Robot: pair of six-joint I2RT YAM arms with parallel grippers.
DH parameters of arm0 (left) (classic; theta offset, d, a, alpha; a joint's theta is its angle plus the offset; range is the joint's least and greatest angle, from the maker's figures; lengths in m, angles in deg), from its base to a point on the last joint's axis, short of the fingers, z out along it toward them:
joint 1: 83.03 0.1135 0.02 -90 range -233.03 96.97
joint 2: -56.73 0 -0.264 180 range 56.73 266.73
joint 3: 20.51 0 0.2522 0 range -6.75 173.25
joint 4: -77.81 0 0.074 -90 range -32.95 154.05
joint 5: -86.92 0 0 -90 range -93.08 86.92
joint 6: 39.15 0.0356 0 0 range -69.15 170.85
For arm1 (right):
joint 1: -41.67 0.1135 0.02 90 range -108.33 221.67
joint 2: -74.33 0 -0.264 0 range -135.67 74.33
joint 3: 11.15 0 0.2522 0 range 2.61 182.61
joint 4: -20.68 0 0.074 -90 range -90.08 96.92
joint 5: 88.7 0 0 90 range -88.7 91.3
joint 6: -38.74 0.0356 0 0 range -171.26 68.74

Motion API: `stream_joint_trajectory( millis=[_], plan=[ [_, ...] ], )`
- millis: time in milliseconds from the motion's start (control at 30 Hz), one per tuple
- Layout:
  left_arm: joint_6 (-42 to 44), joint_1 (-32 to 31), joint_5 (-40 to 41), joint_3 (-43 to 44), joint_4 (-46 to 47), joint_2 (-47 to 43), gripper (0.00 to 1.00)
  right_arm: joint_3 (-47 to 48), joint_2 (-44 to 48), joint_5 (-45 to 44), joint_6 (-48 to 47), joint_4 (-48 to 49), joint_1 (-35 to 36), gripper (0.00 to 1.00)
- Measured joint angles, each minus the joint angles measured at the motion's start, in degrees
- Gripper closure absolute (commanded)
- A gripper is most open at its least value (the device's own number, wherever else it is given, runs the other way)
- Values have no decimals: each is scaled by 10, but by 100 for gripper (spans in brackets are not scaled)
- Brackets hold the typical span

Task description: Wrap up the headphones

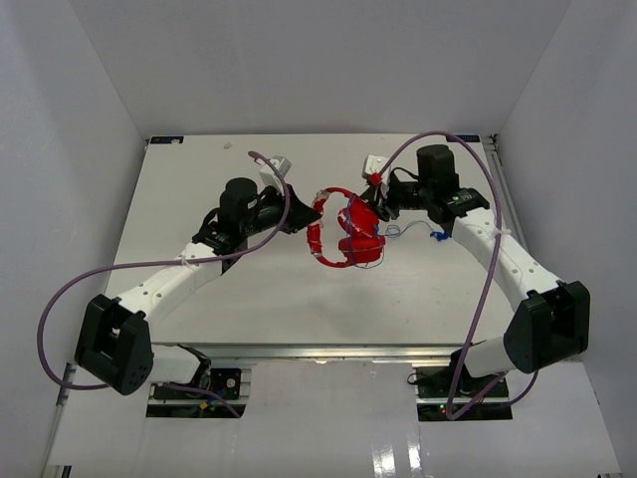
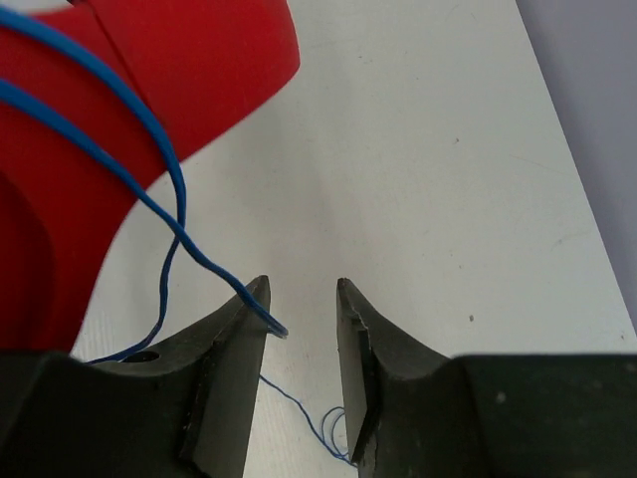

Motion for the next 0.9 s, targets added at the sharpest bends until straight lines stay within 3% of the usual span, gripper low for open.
stream_joint_trajectory(
  millis=[533, 833, 900],
  plan=[
    [-131, 0, -25, 0, 70, -17, 100, -23, 0, 96, 88, 47, -74, 18],
    [-180, 0, -15, -1, 85, -45, 100, -30, 1, 177, 92, 58, -128, 14],
    [-189, 0, -12, -1, 86, -53, 100, -39, 1, 195, 79, 61, -137, 8]
  ],
)
